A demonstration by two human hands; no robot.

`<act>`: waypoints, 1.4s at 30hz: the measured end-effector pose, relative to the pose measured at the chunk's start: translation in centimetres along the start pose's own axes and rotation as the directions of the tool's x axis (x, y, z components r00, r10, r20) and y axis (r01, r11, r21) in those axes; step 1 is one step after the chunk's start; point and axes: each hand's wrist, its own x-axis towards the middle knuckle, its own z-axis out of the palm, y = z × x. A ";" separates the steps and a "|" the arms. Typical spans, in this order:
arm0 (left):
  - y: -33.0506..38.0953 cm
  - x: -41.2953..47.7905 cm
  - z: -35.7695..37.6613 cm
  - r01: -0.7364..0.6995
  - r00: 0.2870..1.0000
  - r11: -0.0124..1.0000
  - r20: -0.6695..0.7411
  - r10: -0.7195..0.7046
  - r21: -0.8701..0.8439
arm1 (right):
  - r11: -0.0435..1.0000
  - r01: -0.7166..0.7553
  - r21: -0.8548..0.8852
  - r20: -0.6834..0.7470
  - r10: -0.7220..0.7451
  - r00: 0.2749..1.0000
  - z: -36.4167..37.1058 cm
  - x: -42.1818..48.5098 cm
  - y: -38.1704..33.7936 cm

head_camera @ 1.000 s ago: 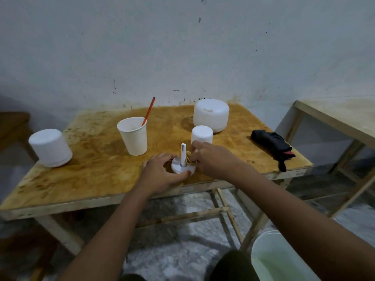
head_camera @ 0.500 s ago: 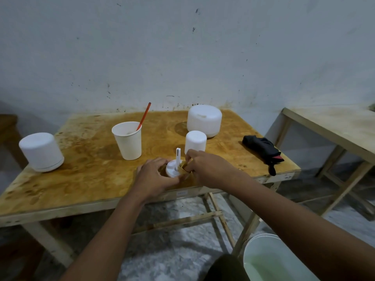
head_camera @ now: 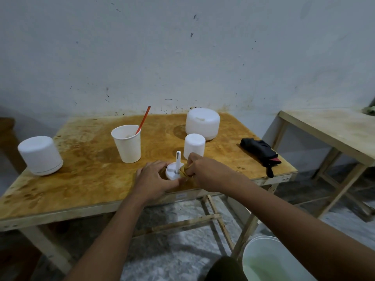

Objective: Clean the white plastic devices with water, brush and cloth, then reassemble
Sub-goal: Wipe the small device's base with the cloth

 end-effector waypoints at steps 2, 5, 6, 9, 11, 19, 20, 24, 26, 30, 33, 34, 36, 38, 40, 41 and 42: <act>0.0 0.0 0.1 0.005 1.000 1.000 -0.002 -0.005 0.003 | 1.000 -0.001 0.029 0.005 0.001 1.000 0.0 -0.2 -0.1; 0.2 -0.1 0.0 0.012 1.000 1.000 -0.005 -0.012 -0.003 | 0.997 -0.009 0.083 -0.004 0.010 1.000 0.2 0.0 -0.5; 0.3 -0.2 -0.2 0.020 1.000 1.000 -0.007 -0.020 -0.002 | 0.993 -0.019 0.114 -0.004 0.019 1.000 0.3 0.3 -0.7; 0.9 -0.5 -0.4 0.038 0.999 0.999 -0.023 -0.038 0.006 | 0.983 -0.027 0.184 -0.021 0.032 0.999 0.7 0.8 -1.7; 1.0 -0.6 -0.5 0.035 0.999 0.999 -0.024 -0.035 0.013 | 0.987 -0.043 0.156 -0.019 0.046 0.999 0.9 0.9 -2.0; 0.0 -0.1 0.0 0.012 1.000 1.000 0.016 -0.012 -0.028 | 0.989 -0.050 -0.141 -0.050 0.044 0.998 -1.2 0.9 0.6; 0.1 -0.1 -0.1 0.013 1.000 1.000 0.018 -0.012 -0.024 | 0.989 -0.049 -0.137 -0.054 0.042 0.998 -1.1 0.9 0.9; 0.4 -0.1 -0.2 0.008 1.000 1.000 0.027 -0.008 0.003 | 0.992 -0.035 -0.119 -0.082 0.025 0.996 0.1 1.8 0.8; 0.2 0.0 -0.3 0.009 0.999 1.000 0.037 -0.010 0.008 | 0.998 -0.045 -0.050 -0.096 0.040 0.995 0.5 2.4 0.8; 0.3 0.1 -0.3 0.009 0.999 1.000 0.032 -0.009 0.026 | 0.996 -0.075 0.054 -0.046 0.077 0.996 0.6 2.3 1.0; 0.2 0.0 -0.1 -0.001 1.000 1.000 0.006 0.000 0.027 | 0.992 -0.091 0.086 -0.020 0.093 0.995 0.7 1.3 0.9; 0.1 0.0 0.0 -0.004 1.000 1.000 -0.004 0.004 0.025 | 0.988 -0.103 0.112 -0.018 0.106 0.994 1.0 1.1 0.8; 0.3 -0.2 0.1 -0.002 1.000 1.000 -0.028 0.003 0.013 | 0.976 -0.116 0.185 -0.016 0.121 0.993 1.4 0.7 0.6; 0.8 -0.5 0.2 0.039 0.997 0.999 -0.073 -0.038 0.006 | 0.977 -0.098 0.191 -0.027 0.105 0.994 1.6 0.8 0.3; 1.3 -0.8 0.4 0.091 0.989 0.995 -0.121 -0.087 0.034 | 0.980 -0.084 0.180 -0.044 0.094 0.995 1.5 0.9 -0.1; 1.3 -0.9 0.4 0.099 0.988 0.994 -0.122 -0.092 0.052 | 0.979 -0.089 0.183 -0.048 0.100 0.994 1.3 0.9 -0.2; 1.2 -0.7 0.3 0.089 0.992 0.994 -0.095 -0.083 0.061 | 0.978 -0.094 0.185 -0.050 0.105 0.993 1.2 0.9 -0.3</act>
